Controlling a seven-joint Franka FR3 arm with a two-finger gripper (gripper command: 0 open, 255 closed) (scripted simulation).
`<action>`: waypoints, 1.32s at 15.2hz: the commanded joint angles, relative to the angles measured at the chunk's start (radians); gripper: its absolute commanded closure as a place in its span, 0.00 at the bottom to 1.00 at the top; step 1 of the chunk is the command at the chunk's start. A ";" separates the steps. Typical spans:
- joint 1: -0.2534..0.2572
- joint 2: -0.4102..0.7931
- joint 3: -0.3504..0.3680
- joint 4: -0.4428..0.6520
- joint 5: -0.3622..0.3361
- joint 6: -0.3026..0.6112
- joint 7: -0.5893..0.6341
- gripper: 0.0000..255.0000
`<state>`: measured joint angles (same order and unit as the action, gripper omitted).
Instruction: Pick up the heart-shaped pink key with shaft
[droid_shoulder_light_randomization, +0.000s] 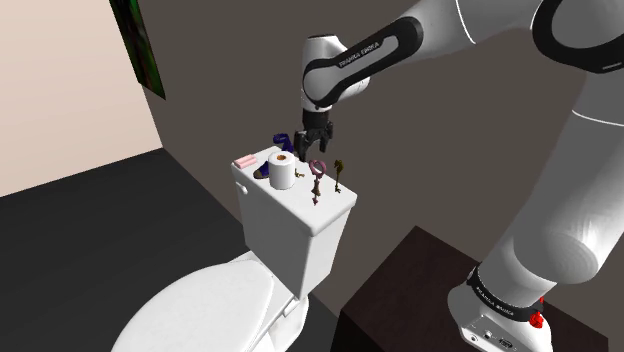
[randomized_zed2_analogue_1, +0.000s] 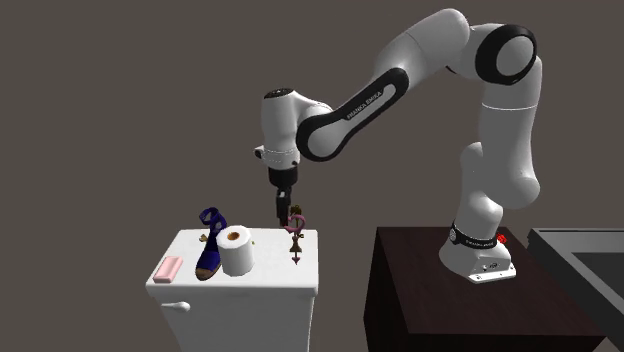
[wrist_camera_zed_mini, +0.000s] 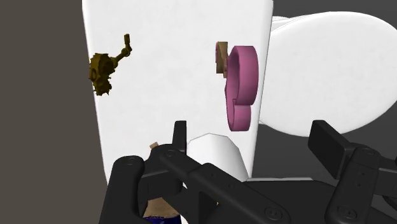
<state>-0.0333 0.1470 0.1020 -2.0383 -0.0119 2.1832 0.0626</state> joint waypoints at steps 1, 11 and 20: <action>-0.001 0.017 -0.001 -0.007 -0.003 0.023 0.000 0.00; 0.000 0.049 -0.003 -0.031 -0.007 0.080 0.003 1.00; -0.001 0.027 -0.002 -0.016 -0.004 0.043 0.001 1.00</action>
<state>-0.0347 0.1819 0.0994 -2.0584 -0.0168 2.2382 0.0626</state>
